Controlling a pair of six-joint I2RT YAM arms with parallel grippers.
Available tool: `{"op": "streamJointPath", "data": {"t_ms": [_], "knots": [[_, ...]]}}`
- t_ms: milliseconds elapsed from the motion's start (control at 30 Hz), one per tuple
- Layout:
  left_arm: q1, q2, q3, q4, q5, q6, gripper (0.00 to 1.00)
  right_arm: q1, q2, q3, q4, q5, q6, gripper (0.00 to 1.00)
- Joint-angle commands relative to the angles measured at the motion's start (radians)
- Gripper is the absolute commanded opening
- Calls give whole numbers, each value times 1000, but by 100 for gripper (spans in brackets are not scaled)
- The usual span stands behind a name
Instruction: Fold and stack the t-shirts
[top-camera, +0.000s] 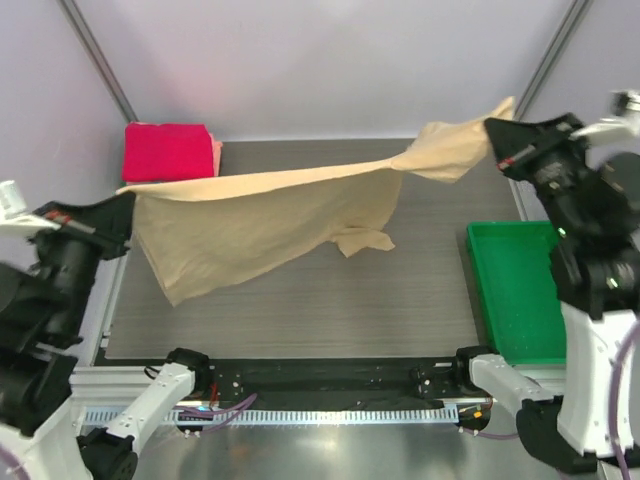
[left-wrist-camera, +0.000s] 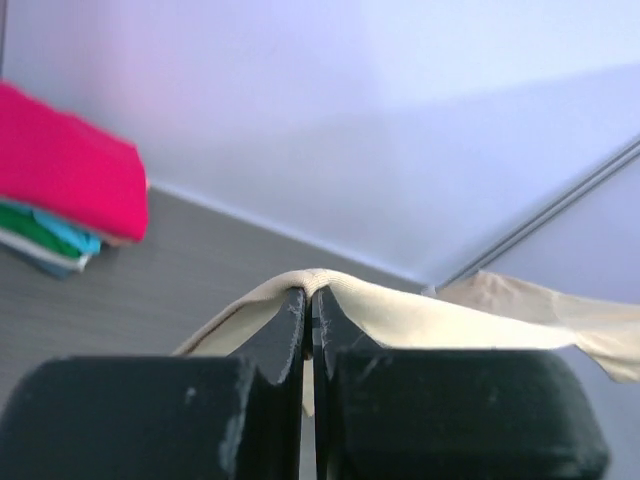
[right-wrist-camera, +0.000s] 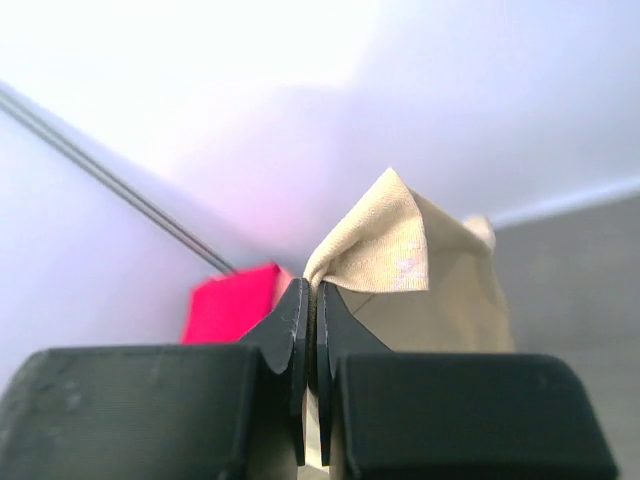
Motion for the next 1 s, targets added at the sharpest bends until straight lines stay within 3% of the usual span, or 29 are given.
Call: {"op": "streamJointPath", "data": {"t_ms": [0, 167, 300, 533, 767, 900, 967], "knots": [[-2, -12, 120, -65, -30, 58, 0, 3, -80, 135, -45, 30, -22, 1], [-2, -60, 241, -60, -3, 92, 0, 3, -125, 300, -130, 45, -44, 1], [-2, -81, 249, -43, 19, 118, 0, 1, -136, 374, -180, 91, -73, 1], [-5, -32, 236, -13, -16, 161, 0, 3, -9, 506, -226, 139, -123, 1], [-10, 141, 138, 6, -105, 179, 0, 3, 255, 483, -222, 149, -127, 1], [-4, 300, 21, 38, -179, 213, 0, 3, 523, 417, -199, 206, -104, 1], [85, 435, -77, 58, -118, 202, 0, 8, 651, 411, -203, 243, -94, 1]]}}
